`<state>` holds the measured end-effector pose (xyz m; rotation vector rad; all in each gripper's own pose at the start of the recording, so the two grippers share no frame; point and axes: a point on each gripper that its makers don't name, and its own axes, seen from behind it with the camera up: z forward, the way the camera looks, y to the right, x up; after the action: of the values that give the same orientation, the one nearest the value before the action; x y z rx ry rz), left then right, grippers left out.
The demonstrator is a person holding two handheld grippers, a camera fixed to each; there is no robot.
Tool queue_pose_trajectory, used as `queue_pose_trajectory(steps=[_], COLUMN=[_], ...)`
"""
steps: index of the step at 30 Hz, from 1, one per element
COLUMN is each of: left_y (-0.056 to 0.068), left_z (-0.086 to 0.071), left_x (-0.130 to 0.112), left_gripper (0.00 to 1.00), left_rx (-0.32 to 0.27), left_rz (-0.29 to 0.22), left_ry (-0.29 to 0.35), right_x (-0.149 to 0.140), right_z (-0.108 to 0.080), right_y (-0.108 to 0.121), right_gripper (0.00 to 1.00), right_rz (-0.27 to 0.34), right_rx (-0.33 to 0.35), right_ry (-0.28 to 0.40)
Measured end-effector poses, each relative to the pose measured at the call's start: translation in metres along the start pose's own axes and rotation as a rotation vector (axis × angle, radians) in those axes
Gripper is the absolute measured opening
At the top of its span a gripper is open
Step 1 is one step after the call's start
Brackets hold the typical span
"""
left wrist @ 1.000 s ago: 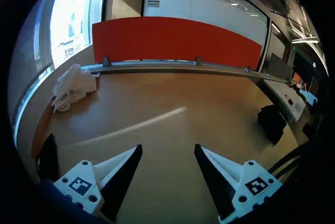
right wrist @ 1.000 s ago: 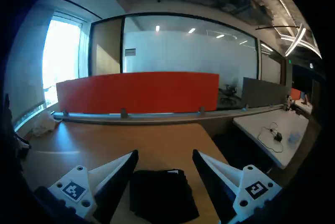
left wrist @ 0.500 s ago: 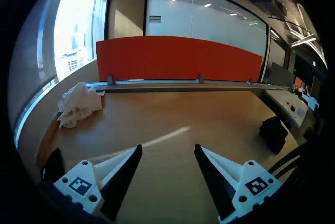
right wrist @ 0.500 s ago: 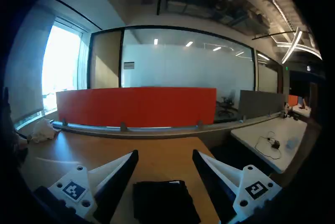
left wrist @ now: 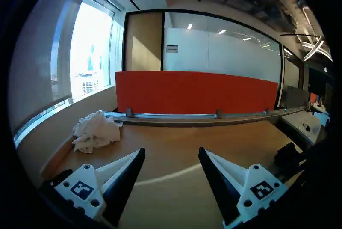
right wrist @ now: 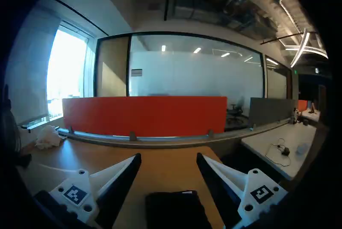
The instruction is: Fold towel
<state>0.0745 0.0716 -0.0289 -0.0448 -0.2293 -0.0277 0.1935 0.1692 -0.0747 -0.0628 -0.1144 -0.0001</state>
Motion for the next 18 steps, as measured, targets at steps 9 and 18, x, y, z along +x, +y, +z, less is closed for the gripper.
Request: queue_pose_trajectory(steps=[9,18], left_y=[-0.016,-0.02], left_z=[-0.001,0.0], left_x=[0.019,0.024], left_gripper=[0.92,0.93], left_rx=[0.014,0.001], left_rz=[-0.015,0.001], left_ry=[0.056,0.072], right_x=[0.015,0.035], right_z=[0.007,0.017], right_y=[-0.034,-0.075], right_gripper=[1.0,1.0], right_rz=[-0.017,-0.045], right_rx=[0.031,0.052], right_ry=[0.022,0.064])
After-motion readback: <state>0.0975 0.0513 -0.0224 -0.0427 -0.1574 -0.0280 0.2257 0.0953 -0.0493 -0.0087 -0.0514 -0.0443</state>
